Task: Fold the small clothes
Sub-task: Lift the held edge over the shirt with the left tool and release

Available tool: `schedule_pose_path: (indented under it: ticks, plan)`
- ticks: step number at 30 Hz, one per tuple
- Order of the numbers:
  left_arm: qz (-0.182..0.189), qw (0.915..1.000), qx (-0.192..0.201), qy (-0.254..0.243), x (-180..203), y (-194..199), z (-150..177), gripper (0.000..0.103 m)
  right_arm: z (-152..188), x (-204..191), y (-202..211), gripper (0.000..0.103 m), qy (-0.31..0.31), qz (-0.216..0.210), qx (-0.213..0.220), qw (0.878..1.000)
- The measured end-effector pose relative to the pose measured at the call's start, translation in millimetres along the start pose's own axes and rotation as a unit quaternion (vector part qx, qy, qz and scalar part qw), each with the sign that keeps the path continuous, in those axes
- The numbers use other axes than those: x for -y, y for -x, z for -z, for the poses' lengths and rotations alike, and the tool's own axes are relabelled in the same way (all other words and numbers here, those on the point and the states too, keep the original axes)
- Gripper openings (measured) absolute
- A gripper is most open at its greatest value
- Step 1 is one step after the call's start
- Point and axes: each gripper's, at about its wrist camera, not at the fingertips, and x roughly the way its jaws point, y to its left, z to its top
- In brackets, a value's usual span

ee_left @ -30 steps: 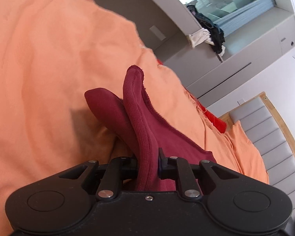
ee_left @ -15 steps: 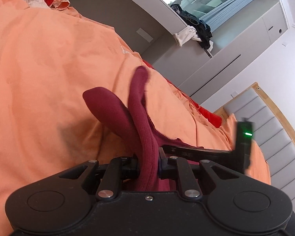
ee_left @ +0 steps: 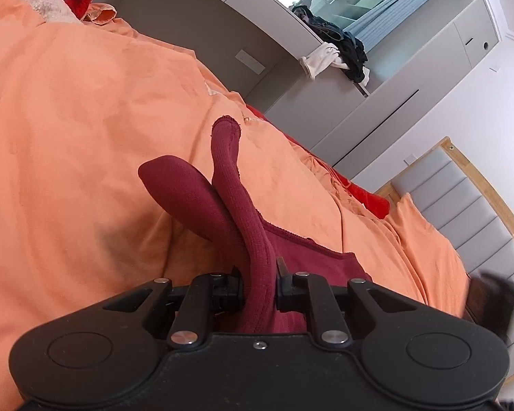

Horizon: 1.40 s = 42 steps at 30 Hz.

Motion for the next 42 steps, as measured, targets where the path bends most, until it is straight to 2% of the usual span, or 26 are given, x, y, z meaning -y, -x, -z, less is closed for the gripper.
schedule_pose_path:
  ticks: [3,6,9,11,14,19,22,25,27,31,34,37,38,42]
  plan:
    - [-0.009,1.0000,0.001,0.003,2,-2,1,0.017,25,-6,1,0.003,0.005,-0.036,-0.035,0.999]
    - [-0.017,0.9998,-0.002,-0.003,13,-3,3,0.017,39,-10,-8,0.003,0.037,-0.024,-0.050,0.998]
    - [-0.033,0.9987,0.000,-0.039,36,-3,5,0.017,43,4,41,0.003,0.007,-0.037,0.017,0.999]
    - [-0.033,0.9981,-0.003,-0.052,52,-6,4,0.017,57,14,89,0.003,0.008,-0.026,0.067,0.997]
    - [-0.042,0.9962,-0.016,-0.075,79,-15,0,0.017,88,30,146,0.003,0.004,0.000,0.109,0.994]
    - [-0.063,0.9911,-0.033,-0.113,132,-31,5,0.017,161,44,207,0.007,0.005,0.072,0.147,0.987]
    - [-0.079,0.9869,-0.051,-0.131,166,-51,11,0.017,193,57,232,0.007,-0.029,0.057,0.151,0.986]
    - [-0.105,0.9752,-0.078,-0.179,208,-80,21,0.017,212,65,249,0.007,-0.062,0.029,0.180,0.981]
    - [-0.116,0.9662,-0.099,-0.208,235,-104,33,0.017,213,76,252,0.007,-0.077,0.016,0.194,0.978]
    - [-0.146,0.9563,-0.138,-0.213,261,-152,63,0.017,225,98,278,0.010,-0.094,-0.016,0.233,0.968]
    - [-0.187,0.9398,-0.159,-0.238,274,-181,88,0.018,236,110,287,0.010,-0.104,-0.028,0.241,0.964]
    - [-0.215,0.9243,-0.162,-0.271,285,-194,106,0.020,240,119,289,0.012,-0.119,-0.045,0.236,0.963]
    - [-0.223,0.9206,-0.159,-0.278,289,-196,111,0.022,242,124,290,0.012,-0.126,-0.052,0.232,0.963]
    - [-0.247,0.9070,-0.153,-0.305,306,-201,120,0.048,246,130,290,0.012,-0.140,-0.046,0.233,0.961]
